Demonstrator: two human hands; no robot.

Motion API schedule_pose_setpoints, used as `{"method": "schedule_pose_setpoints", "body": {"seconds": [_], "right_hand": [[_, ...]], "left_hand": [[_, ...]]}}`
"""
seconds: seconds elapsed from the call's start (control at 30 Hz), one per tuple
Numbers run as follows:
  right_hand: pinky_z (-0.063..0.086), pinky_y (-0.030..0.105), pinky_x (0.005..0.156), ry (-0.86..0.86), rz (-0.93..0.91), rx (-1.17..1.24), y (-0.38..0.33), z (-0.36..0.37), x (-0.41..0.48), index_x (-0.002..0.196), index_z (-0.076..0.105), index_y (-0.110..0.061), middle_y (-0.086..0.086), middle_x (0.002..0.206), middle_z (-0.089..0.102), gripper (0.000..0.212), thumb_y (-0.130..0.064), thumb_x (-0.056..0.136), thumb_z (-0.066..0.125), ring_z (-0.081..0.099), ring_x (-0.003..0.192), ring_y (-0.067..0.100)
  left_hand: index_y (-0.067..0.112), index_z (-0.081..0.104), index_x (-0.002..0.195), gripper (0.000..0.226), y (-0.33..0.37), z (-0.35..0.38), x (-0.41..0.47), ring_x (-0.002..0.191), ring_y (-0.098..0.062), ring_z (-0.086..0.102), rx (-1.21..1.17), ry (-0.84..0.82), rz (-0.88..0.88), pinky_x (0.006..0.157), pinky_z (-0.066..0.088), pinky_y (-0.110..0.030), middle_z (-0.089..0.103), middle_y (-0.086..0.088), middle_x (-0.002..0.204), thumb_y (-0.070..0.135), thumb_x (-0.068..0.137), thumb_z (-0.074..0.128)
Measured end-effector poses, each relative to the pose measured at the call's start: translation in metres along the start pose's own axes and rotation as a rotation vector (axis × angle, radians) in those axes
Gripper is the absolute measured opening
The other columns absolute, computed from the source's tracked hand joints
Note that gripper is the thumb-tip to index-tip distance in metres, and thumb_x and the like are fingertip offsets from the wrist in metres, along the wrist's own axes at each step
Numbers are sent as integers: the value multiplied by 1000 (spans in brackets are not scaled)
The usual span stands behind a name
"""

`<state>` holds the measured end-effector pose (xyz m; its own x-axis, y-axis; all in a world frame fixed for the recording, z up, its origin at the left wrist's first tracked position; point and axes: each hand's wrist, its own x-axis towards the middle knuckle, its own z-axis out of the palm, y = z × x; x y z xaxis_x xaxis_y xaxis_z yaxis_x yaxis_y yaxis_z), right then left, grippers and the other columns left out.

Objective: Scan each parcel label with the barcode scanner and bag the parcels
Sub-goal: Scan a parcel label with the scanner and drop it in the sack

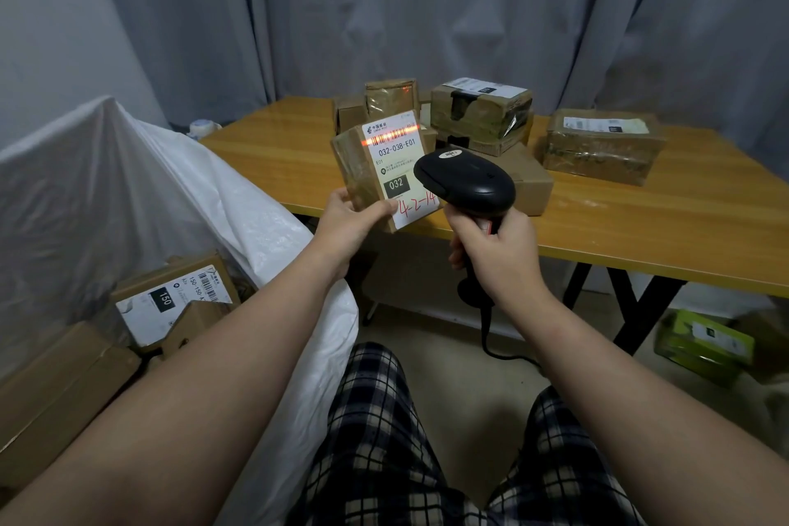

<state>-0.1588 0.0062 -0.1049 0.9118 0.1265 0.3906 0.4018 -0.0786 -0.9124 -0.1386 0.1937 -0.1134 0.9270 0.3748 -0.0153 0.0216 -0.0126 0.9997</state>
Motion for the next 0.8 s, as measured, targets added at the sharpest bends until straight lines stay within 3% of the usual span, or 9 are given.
{"method": "schedule_pose_setpoints", "body": {"seconds": [0.27,0.43,0.6,0.8], "right_hand": [[49,23,50,6,6,7,0,-1,-1,90,63,-9,1,62,60,12,-20,91,66,62,52,14],[49,23,50,0,3,16,1,-1,-4,88,63,-13,0,62,60,6,-17,91,65,62,51,13],[52,26,52,-4,-6,9,2,-1,-4,87,62,-17,2,64,61,5,-17,91,65,63,53,15],[51,25,51,-10,-16,27,2,0,-4,90,62,-20,-1,65,61,4,-18,90,66,63,53,13]], "left_hand": [[17,36,133,69,-2,-1,1,107,-16,63,12,6,-9,70,47,-19,64,-2,121,25,78,78],[20,38,128,65,-3,-2,4,108,-17,63,4,13,-22,86,53,-29,65,-2,121,26,78,79],[23,36,120,60,-5,-2,3,108,-18,64,-15,1,-25,93,53,-35,65,-4,121,24,78,78],[21,37,124,60,-2,-1,-6,104,-14,64,-1,14,-9,76,52,-22,64,-1,119,22,80,77]]}}
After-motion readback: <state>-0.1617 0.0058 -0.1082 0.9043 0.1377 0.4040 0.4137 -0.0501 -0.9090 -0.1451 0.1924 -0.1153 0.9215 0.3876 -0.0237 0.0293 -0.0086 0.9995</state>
